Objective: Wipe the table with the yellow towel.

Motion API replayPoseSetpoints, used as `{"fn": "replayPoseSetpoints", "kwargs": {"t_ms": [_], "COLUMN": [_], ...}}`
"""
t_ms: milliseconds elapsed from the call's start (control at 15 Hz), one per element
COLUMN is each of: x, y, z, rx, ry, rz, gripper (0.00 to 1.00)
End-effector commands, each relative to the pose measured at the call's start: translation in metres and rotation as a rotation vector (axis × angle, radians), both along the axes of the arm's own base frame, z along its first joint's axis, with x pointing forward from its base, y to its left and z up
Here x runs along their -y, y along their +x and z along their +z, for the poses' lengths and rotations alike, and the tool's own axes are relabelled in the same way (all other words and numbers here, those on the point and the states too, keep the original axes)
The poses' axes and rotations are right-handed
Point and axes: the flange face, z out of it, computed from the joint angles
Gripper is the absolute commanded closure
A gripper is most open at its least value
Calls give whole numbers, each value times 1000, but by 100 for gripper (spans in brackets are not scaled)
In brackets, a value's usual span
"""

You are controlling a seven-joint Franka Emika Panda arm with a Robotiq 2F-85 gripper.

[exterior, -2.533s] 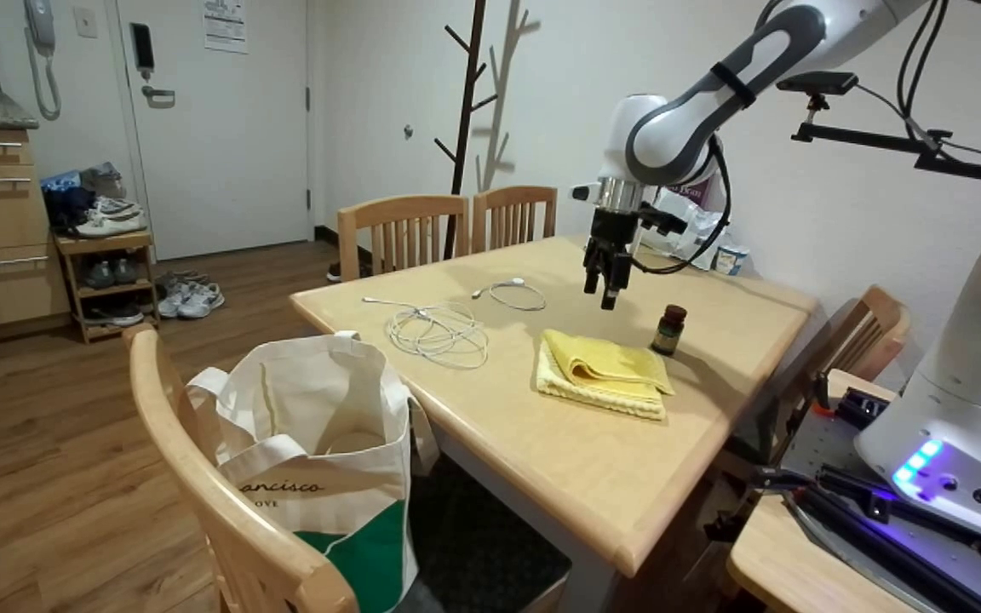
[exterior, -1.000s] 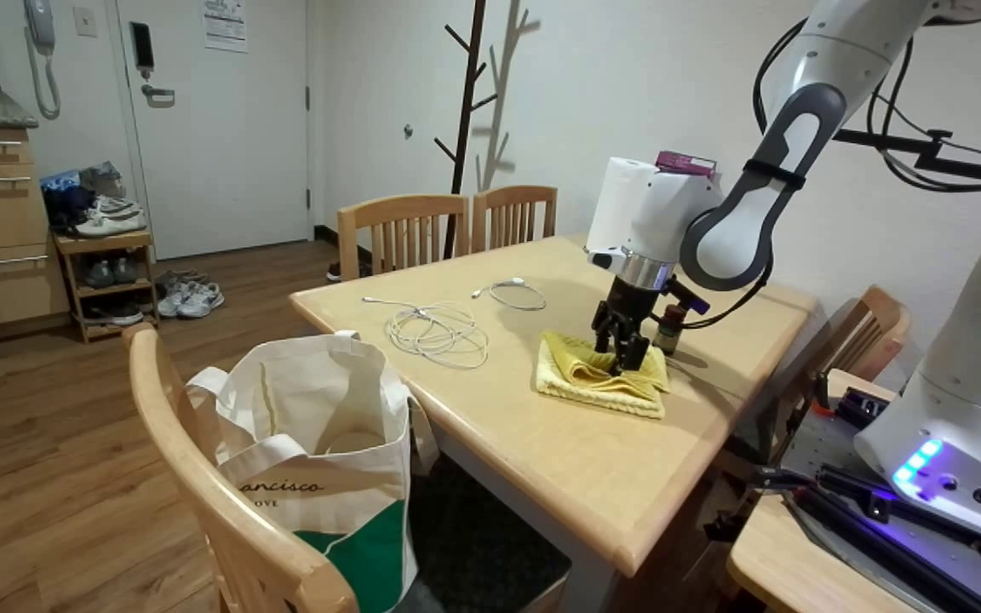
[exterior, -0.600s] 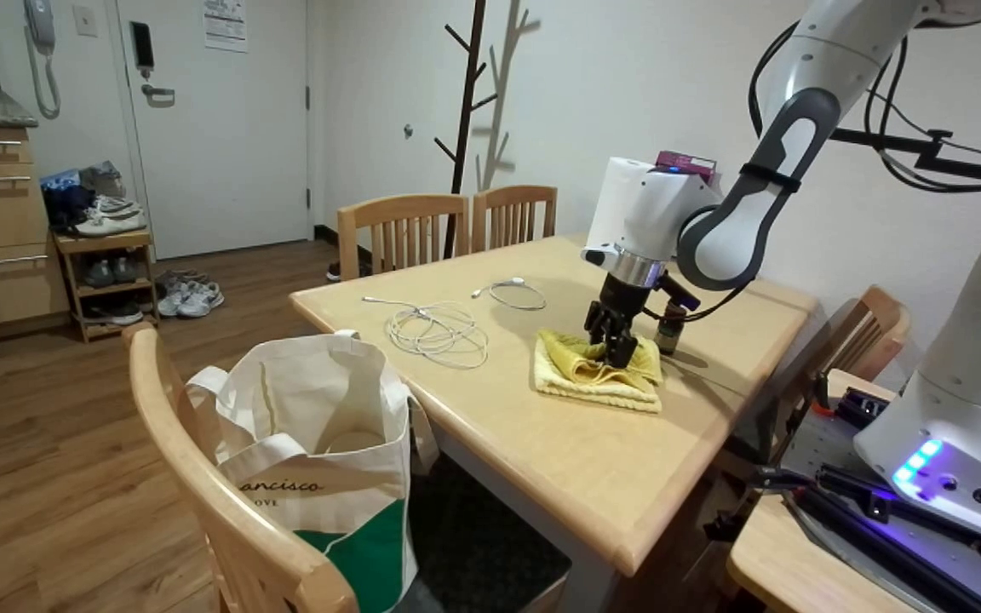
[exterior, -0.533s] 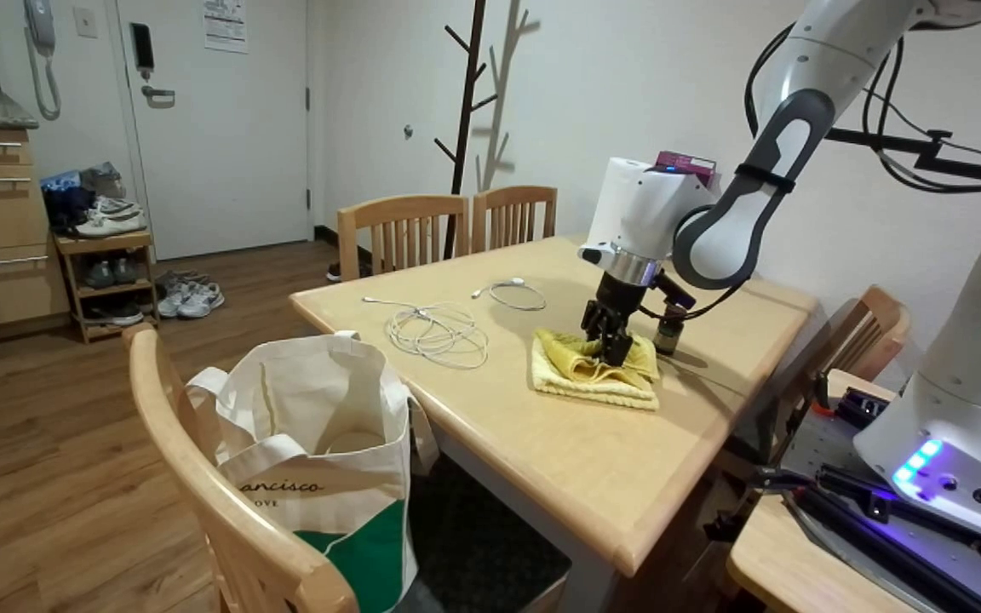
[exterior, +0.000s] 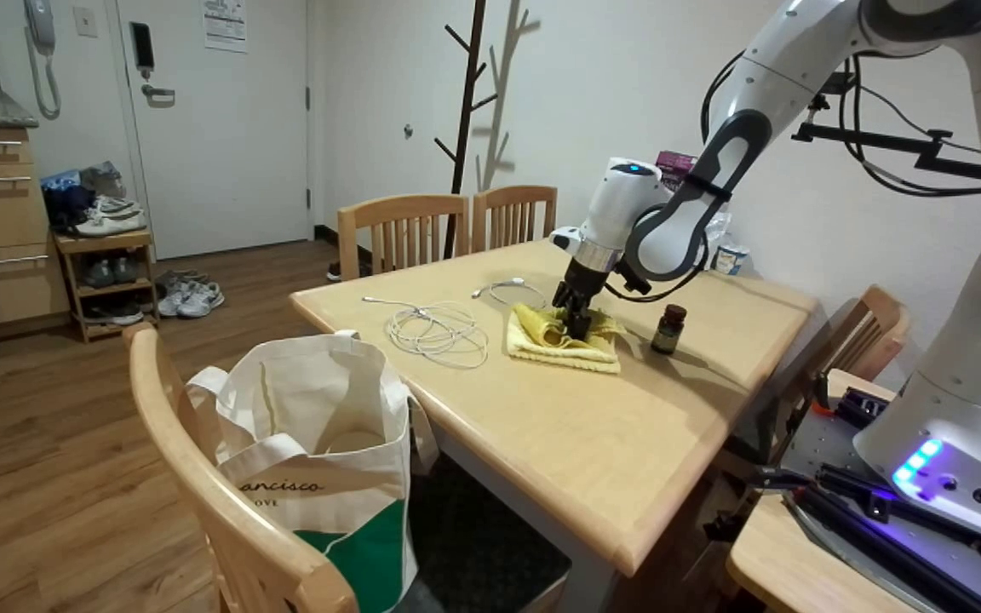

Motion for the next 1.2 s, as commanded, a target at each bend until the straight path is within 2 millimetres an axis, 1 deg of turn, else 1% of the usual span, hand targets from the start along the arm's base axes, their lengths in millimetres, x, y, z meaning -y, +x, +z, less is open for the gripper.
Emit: {"fn": "replayPoseSetpoints", "kwargs": {"t_ms": [0, 67, 200, 333, 400, 467, 533, 600, 733, 867, 1133], "x": [21, 23, 26, 21, 18, 17, 18, 21, 28, 28, 31], "y": [39, 46, 53, 44, 31, 25, 15, 10, -5, -23, -63], "z": [-24, -24, -22, -19, -15, -12, -4, 0, 6, 6, -2], "rx": [36, 43, 49, -8, -58, -88, -131, -163, -238, -315, -462], "ry": [-1, 2, 12, 32, 45, 52, 53, 42, 42, 44, 52], "rz": [-62, -79, -101, -107, -90, -88, -80, -108, -132, -144, -150], "gripper": [94, 93, 94, 94, 94, 94, 94, 94, 94, 94, 94]}}
